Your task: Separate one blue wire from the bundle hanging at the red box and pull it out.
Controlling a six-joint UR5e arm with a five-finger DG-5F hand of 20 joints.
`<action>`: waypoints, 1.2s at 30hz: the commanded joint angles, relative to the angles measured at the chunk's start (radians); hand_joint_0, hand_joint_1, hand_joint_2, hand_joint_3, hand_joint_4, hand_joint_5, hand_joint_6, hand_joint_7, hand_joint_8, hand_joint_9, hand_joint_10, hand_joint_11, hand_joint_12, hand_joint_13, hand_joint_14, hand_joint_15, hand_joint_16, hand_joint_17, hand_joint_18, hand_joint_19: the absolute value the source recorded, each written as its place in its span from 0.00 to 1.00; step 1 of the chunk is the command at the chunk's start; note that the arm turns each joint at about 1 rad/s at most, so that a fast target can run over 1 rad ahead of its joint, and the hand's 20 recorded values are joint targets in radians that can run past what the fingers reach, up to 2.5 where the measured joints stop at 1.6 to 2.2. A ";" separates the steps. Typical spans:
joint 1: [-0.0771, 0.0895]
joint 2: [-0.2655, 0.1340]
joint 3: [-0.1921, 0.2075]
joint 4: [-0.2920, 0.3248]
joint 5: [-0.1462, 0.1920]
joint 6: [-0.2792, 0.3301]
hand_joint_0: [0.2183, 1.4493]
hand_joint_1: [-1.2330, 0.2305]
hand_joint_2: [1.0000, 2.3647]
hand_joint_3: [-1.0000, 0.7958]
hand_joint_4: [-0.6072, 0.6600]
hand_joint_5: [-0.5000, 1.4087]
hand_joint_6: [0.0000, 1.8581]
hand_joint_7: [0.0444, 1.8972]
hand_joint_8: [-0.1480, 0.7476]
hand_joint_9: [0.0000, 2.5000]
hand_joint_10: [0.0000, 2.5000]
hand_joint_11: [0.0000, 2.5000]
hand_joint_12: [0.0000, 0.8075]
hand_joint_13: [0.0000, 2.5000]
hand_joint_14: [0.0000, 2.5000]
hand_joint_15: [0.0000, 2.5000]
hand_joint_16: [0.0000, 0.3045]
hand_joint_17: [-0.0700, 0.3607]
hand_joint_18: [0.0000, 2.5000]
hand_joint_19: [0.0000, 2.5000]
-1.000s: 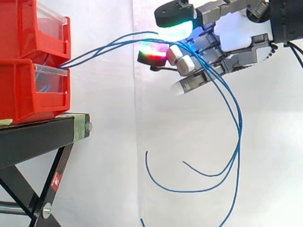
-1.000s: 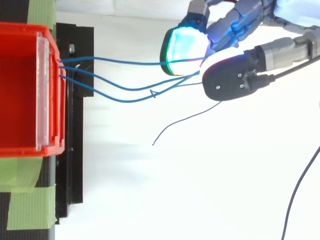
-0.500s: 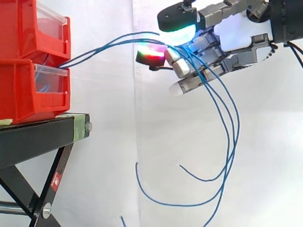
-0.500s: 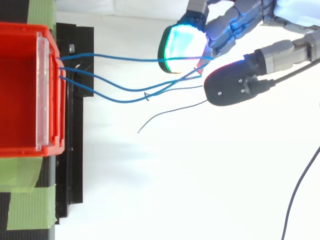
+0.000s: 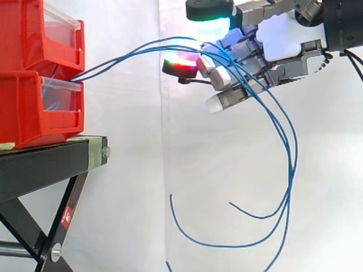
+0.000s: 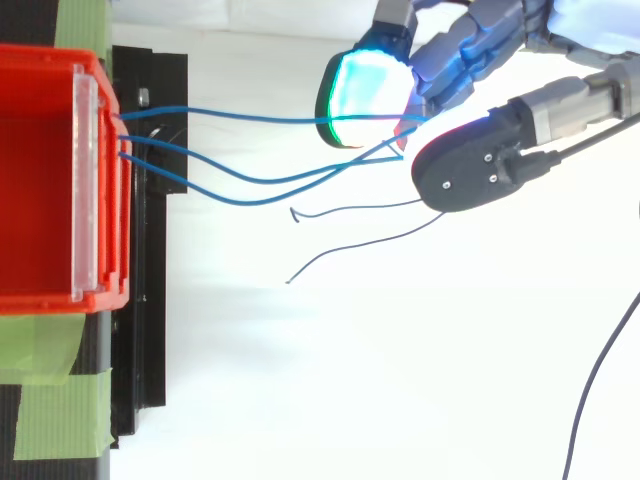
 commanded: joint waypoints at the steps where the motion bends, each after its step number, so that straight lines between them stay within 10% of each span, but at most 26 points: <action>1: 0.000 0.000 0.000 0.000 0.000 0.000 0.31 0.29 0.01 0.37 0.67 0.14 0.45 0.45 0.57 0.34 0.01 0.42 0.57 0.45 0.01 0.41 0.18 0.46 0.27 0.16; 36: 0.000 0.000 -0.001 0.000 0.000 -0.001 0.30 0.33 0.01 0.40 0.64 0.18 0.46 0.51 0.60 0.47 0.01 0.47 0.58 0.50 0.01 0.42 0.16 0.42 0.34 0.19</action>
